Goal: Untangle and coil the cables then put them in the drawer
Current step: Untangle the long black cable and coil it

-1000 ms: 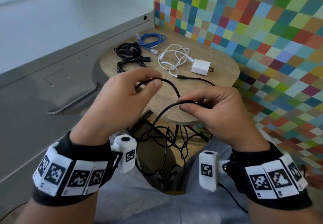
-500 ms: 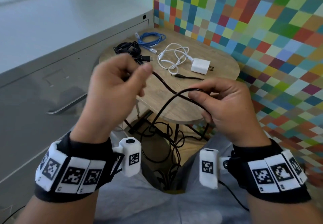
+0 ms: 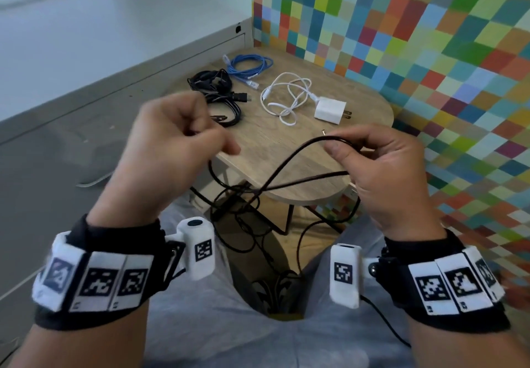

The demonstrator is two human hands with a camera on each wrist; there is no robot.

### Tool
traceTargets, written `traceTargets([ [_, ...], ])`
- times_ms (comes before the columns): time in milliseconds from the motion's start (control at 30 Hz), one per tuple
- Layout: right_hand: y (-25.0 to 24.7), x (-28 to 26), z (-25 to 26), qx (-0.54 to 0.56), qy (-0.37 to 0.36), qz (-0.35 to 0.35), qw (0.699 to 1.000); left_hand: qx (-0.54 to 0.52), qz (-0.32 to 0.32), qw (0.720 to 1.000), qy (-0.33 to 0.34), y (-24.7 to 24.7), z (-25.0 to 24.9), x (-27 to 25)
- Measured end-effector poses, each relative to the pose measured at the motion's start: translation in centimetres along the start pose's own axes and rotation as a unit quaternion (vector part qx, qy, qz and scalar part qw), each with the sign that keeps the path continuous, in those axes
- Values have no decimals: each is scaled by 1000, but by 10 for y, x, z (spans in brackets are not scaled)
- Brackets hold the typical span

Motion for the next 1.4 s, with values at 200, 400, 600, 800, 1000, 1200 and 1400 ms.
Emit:
traceTargets([
  [200, 11, -5, 4, -6, -7, 32, 999, 176, 136, 975, 9, 20, 2, -6],
  [400, 17, -8, 6, 30, -29, 52, 998, 38, 272, 961, 31, 48, 6, -8],
  [600, 19, -10, 16, 73, -85, 45, 993, -143, 314, 937, -65, 56, 19, -8],
  [800, 25, -16, 16, -15, -155, 38, 987, -162, 421, 891, -46, 73, 18, -17],
  [1000, 28, -17, 13, -66, -181, 42, 980, -212, 451, 866, -20, 91, 10, -24],
  [1200, 14, -9, 6, -16, -134, -9, 991, -189, 293, 936, -49, 78, 15, -13],
  [1400, -5, 1, -5, 84, -16, -93, 992, -327, 34, 943, -60, 31, 27, 9],
])
Point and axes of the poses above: each hand's wrist, its own x-axis towards the middle knuckle, its own y-axis out of the palm, z = x × y, the point moved 2 cm from there along x, towards the middle knuckle, and after that the axes turned 10 degrees about x, right-handed, at the moved point
